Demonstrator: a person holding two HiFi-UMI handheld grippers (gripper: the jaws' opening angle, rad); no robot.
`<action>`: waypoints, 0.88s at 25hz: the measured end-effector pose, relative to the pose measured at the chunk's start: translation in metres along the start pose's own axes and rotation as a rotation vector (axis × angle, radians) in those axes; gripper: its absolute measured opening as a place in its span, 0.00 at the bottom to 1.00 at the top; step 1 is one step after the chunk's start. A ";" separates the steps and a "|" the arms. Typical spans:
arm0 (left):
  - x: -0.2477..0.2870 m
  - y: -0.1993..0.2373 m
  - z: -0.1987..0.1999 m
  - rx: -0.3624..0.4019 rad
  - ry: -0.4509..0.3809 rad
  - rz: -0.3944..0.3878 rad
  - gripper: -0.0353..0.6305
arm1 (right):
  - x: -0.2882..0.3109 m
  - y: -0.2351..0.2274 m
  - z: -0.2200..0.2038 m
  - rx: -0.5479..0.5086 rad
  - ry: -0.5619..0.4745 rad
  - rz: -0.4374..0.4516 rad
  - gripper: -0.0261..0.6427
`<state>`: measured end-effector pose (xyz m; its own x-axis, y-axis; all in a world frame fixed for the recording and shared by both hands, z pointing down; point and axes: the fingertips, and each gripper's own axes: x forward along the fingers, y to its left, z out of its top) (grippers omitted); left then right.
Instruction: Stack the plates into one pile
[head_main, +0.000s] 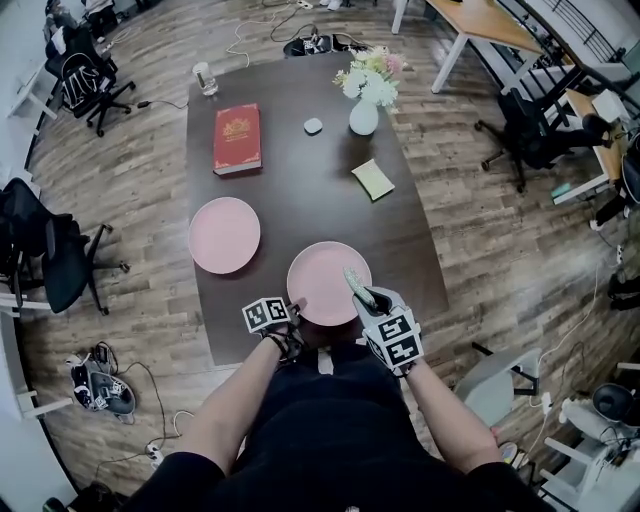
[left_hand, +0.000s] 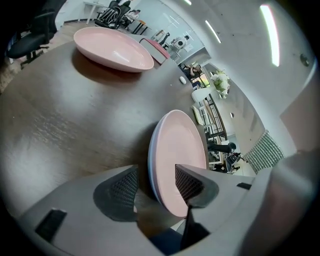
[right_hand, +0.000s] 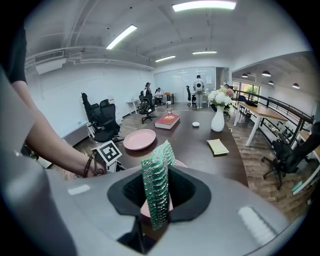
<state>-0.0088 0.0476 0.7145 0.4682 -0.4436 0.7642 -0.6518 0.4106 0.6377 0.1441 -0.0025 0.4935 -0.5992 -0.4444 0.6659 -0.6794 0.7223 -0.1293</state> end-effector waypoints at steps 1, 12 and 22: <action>0.002 -0.001 -0.001 -0.003 0.001 -0.008 0.38 | 0.001 0.000 -0.001 -0.001 0.003 0.002 0.17; 0.013 -0.001 0.000 -0.051 -0.014 -0.015 0.21 | 0.011 0.006 -0.014 0.001 0.034 0.011 0.17; 0.014 -0.001 -0.004 -0.084 -0.020 -0.019 0.13 | 0.037 0.004 -0.033 -0.026 0.094 0.015 0.17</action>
<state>0.0007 0.0444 0.7255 0.4676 -0.4669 0.7506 -0.5902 0.4673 0.6583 0.1331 0.0015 0.5425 -0.5662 -0.3825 0.7301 -0.6585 0.7427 -0.1216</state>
